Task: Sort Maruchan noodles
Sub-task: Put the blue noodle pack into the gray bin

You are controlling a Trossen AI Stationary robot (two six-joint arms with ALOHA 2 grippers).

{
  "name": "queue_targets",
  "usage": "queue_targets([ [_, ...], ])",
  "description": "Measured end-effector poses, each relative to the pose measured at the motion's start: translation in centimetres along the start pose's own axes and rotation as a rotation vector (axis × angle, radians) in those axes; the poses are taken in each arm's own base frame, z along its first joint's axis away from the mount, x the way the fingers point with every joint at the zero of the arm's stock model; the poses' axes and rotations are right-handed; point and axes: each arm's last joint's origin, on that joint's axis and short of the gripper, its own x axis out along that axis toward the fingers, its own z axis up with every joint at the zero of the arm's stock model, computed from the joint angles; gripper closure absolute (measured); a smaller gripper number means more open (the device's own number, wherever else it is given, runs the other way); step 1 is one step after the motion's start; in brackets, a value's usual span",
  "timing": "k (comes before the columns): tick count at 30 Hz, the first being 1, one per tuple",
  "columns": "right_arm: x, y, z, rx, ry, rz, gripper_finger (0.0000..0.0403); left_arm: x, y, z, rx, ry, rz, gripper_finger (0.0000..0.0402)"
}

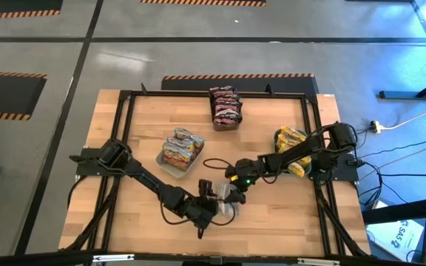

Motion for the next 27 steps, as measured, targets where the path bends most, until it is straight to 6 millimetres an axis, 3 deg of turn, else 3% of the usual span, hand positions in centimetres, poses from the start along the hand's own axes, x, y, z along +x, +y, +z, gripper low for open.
queue_targets([
  [5,0.0,0.0,0.2,-0.007,-0.035,-0.031,0.0125,-0.1,-0.1,0.0,0.000,-0.008,0.037,0.0164],
  [16,-0.1,0.3,0.6,-0.037,-0.079,-0.004,0.0276,-3.1,-0.9,-0.1,0.052,-0.027,0.194,0.0164],
  [19,-1.0,0.6,1.6,-0.038,-0.108,0.025,0.0279,-4.7,-1.1,0.2,0.066,-0.062,0.251,0.0164],
  [23,-3.3,1.0,3.6,-0.018,-0.189,0.052,0.0255,-7.1,-1.5,0.7,0.124,-0.127,0.327,0.0164],
  [27,-5.8,1.0,5.8,0.018,-0.254,0.135,0.0246,-8.3,-2.0,1.1,0.235,-0.166,0.405,0.0164],
])
